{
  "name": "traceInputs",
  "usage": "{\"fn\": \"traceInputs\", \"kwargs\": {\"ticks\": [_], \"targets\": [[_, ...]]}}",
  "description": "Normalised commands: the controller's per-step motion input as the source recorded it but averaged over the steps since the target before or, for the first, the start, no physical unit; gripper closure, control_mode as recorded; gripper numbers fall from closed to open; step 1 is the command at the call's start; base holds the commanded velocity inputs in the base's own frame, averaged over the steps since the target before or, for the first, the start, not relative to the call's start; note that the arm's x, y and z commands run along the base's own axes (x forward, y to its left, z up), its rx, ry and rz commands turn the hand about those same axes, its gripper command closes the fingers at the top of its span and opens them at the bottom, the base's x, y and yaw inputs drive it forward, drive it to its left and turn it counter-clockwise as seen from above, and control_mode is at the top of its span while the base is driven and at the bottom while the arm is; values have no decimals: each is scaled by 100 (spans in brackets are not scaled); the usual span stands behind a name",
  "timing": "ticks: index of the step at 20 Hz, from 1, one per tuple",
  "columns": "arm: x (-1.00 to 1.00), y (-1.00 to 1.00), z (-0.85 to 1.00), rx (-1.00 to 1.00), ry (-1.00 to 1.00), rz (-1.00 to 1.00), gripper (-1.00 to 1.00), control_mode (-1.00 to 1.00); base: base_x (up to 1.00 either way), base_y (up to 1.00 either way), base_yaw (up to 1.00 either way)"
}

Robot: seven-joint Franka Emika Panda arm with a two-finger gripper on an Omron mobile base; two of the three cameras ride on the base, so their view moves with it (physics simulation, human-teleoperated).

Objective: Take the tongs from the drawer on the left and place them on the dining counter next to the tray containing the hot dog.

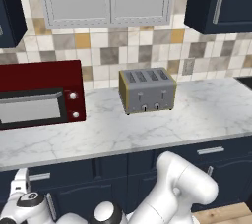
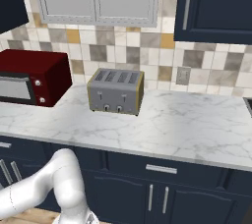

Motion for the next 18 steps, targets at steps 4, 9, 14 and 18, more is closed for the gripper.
{"fn": "traceInputs", "kwargs": {"ticks": [4,9,14,18], "targets": [[0,0,-72,-9,-4,0,-100,-100,0,0,0],[0,0,-66,-8,-9,0,-100,-100,0,0,0],[16,0,-37,-1,-14,0,-100,-100,0,0,0],[16,0,-23,0,-11,0,100,-100,0,0,0]]}}
